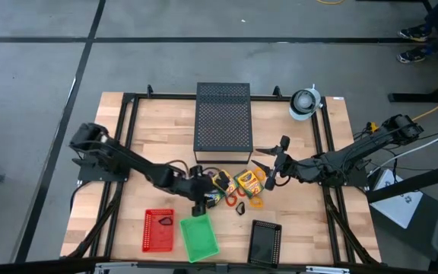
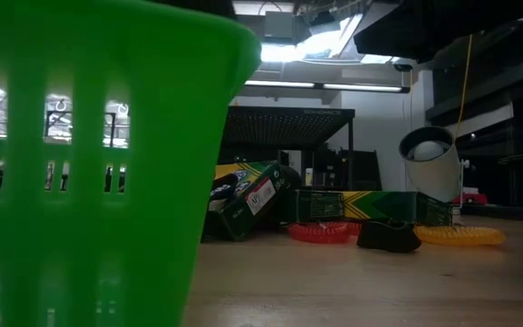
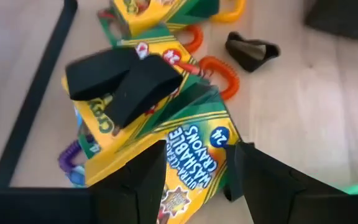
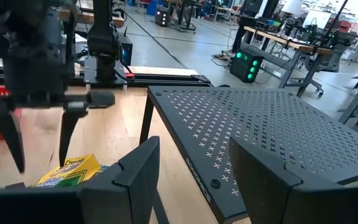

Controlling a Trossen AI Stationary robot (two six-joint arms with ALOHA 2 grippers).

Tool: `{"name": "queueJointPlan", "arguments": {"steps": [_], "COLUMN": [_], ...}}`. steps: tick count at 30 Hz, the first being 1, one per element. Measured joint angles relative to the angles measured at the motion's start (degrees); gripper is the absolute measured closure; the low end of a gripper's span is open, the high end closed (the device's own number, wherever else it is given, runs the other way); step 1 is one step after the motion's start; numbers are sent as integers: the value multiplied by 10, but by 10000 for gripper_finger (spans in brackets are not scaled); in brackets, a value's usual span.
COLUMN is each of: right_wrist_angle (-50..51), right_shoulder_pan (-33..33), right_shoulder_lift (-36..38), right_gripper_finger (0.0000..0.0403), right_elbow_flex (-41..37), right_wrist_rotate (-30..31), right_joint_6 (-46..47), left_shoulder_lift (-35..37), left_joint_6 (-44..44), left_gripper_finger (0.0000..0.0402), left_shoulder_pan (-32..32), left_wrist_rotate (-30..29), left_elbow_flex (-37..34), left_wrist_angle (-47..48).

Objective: Pick & Place Office Desk Supplies
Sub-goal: Put the black rubberband into the red bin

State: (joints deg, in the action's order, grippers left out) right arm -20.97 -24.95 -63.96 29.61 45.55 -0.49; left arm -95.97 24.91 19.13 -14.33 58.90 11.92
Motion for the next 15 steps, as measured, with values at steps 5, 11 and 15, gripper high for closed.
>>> {"name": "queueJointPlan", "arguments": {"steps": [5,11,15], "right_wrist_angle": [0,0,0], "right_shoulder_pan": [0,0,0], "right_shoulder_lift": [0,0,0], "right_gripper_finger": [207,207,207], "right_elbow_flex": [0,0,0], "right_wrist_rotate": [-5,-32,-32], "right_joint_6": [0,6,14], "left_shoulder_lift": [-42,-56,-56], "left_joint_6": [35,84,120], "left_gripper_finger": [212,212,212], "left_shoulder_pan": [6,15,24], "left_wrist_rotate": [23,14,-9], "left_elbow_flex": [55,96,96], "left_wrist_angle": [21,103,111]}}
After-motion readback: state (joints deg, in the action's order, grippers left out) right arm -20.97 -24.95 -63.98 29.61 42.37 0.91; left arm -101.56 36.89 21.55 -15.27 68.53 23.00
